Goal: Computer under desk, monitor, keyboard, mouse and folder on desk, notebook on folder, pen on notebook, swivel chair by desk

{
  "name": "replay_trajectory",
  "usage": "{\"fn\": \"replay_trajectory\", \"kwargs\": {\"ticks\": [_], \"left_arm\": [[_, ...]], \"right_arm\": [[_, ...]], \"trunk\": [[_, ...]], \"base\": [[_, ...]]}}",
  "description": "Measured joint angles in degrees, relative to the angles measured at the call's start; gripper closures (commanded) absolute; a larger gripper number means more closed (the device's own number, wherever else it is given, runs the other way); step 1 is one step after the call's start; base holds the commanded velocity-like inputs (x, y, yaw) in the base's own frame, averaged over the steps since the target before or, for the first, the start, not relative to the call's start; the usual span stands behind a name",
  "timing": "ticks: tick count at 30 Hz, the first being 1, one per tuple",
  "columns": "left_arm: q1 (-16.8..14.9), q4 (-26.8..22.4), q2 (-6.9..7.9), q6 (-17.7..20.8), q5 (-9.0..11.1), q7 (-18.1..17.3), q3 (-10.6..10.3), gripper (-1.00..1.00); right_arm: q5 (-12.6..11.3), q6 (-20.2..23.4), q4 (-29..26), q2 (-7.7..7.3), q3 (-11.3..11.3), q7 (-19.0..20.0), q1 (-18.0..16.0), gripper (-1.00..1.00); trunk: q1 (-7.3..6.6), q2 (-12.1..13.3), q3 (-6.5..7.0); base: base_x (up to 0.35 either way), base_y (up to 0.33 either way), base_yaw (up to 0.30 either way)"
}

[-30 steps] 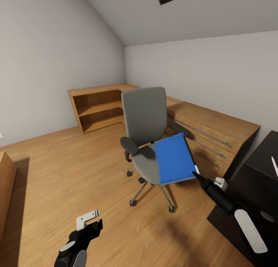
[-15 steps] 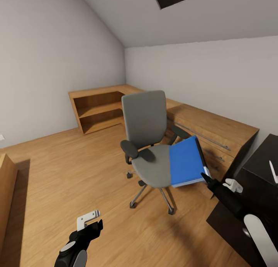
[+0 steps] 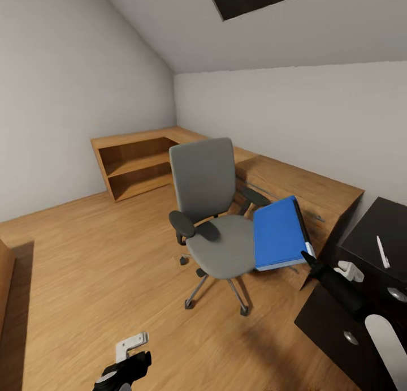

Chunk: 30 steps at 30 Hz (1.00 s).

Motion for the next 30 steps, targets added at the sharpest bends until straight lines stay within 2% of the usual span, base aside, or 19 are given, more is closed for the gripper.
{"fn": "replay_trajectory", "kwargs": {"ticks": [2, 3, 4, 5, 9, 10, 12, 14, 17, 23, 26, 30], "left_arm": [[0.0, 4.7, 0.16, -0.7, -0.1, -0.1, 0.0, -1.00], [0.0, 8.3, 0.36, -2.3, -0.2, -0.1, 0.1, -1.00], [0.1, 12.2, 0.77, -5.0, -0.3, -0.1, 0.1, -1.00], [0.1, 17.3, 1.32, -10.3, -0.3, -0.1, 0.1, -1.00], [0.0, 27.5, 1.83, -18.6, -0.2, -0.1, 0.1, -1.00], [-0.5, 33.8, 1.96, -21.3, -0.1, -0.2, 0.2, -1.00], [-1.6, 37.8, 2.33, -24.9, -0.1, -0.6, 0.2, -1.00], [-2.4, 39.7, 2.60, -28.0, 0.0, -1.6, 0.2, -1.00], [-2.7, 40.9, 2.73, -29.5, -0.1, -3.1, 0.2, -1.00], [-2.9, 41.4, 2.80, -30.2, -0.2, -3.9, 0.3, -1.00], [-2.9, 41.4, 2.69, -30.3, -0.2, -4.0, 0.3, -1.00], [-2.9, 41.4, 2.70, -30.4, -0.1, -4.0, 0.3, -1.00]], "right_arm": [[0.0, 0.0, 0.0, 0.01, -0.3, 0.0, 0.0, 1.00], [0.0, 0.0, 0.0, 0.02, -0.4, 0.0, 0.0, 1.00], [0.0, 0.0, 0.0, 0.02, -0.4, 0.0, 0.0, 1.00], [0.0, 0.1, 0.0, -0.01, -0.5, 0.0, 0.0, 1.00], [0.0, 0.4, 0.0, -0.03, -1.2, 0.0, 0.0, 1.00], [0.0, 1.3, 0.1, 0.01, -2.7, 0.0, 0.0, 1.00], [-1.0, 2.8, 0.2, 0.02, -3.6, 0.0, 0.0, 1.00], [-3.3, 5.0, 0.4, -0.02, -4.7, 0.0, 0.0, 1.00], [-5.7, 7.2, 0.5, -0.02, -6.0, -0.1, 0.0, 1.00], [-7.2, 8.9, 0.5, -0.04, -7.9, 0.2, 0.0, 1.00], [-9.5, 11.4, 0.6, -0.04, -10.3, 0.7, 0.0, 1.00], [-12.0, 14.4, 0.8, -0.05, -12.1, 0.9, 0.0, 1.00]], "trunk": [[-0.44, 0.8, 0.43], [-0.66, 1.2, 0.65], [-0.88, 1.6, 0.87], [-1.10, 2.0, 1.08], [-1.98, 3.6, 1.96], [-2.20, 4.0, 2.17], [-2.64, 4.8, 2.61], [-3.08, 5.6, 3.04], [-3.73, 6.8, 3.67], [-5.05, 9.2, 4.93], [-5.71, 10.4, 5.56], [-6.59, 12.0, 6.40]], "base": [[0.000, 0.000, -0.238], [0.000, 0.000, -0.240], [0.000, 0.000, -0.243], [0.000, 0.000, -0.246], [0.000, 0.000, -0.261], [0.000, 0.000, -0.270], [0.000, 0.000, -0.272], [0.000, 0.000, -0.274], [0.000, 0.000, -0.275], [0.000, 0.000, -0.277], [0.000, 0.000, -0.278], [0.000, 0.000, -0.278]]}}
